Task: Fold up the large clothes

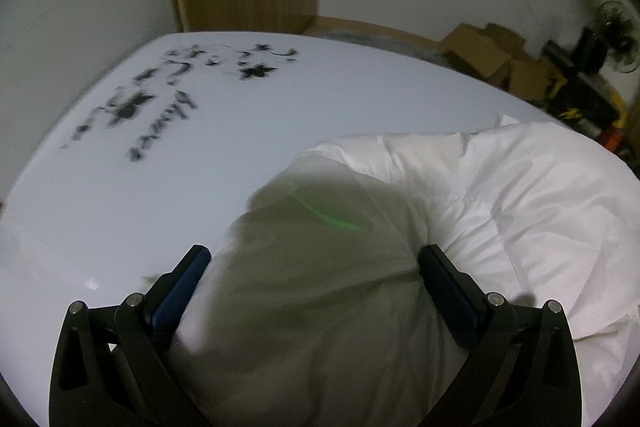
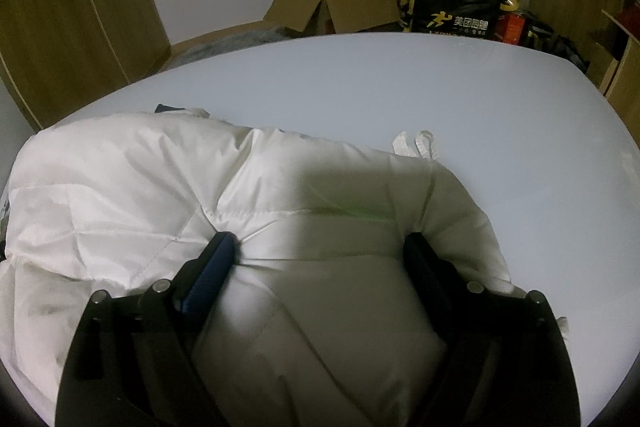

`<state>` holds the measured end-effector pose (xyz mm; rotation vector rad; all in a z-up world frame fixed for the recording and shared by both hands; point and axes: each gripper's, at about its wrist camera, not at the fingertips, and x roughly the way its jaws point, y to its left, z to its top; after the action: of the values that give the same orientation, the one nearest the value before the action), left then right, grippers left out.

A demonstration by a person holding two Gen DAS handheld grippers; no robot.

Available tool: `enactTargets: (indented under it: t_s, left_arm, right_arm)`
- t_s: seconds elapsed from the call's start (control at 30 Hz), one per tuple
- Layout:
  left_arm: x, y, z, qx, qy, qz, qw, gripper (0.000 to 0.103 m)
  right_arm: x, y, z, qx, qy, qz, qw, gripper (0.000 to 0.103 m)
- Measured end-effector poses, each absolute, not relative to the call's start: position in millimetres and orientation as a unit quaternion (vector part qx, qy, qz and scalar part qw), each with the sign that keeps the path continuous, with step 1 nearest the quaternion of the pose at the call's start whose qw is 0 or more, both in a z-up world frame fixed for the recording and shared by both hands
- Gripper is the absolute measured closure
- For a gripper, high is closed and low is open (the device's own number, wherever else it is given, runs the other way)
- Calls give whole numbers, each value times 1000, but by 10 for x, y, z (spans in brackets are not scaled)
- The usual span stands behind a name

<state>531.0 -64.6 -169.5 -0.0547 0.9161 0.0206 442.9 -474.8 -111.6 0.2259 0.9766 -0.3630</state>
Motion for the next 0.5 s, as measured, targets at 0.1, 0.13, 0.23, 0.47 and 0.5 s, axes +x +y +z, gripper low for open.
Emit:
enactTargets:
  t_s: [0.1,0.13,0.23,0.47,0.5]
  left_arm:
    - [5133,-800,-1406,-39,418,-2,907,0]
    - [5069,-956,-1311,-21,405,-11,914,0]
    - [4996,-1358,-1253,13,396,-43,917,0]
    - [5081,-1586,-1617,43,398,-24,916,0]
    - [5101,-1601,-1634,43,401,-26,915,0]
  right_arm:
    - [4398,-4615,-820,128,461,-186,858,54]
    - [4369,-4541,-695,141,440,-181,868,54]
    - [4445,-4209,-499,132,427,-162,880,57]
    - [4559,-3756,-788,34,417,-169,893,46]
    - [4596,-3791,-883,32,431,-175,884,34]
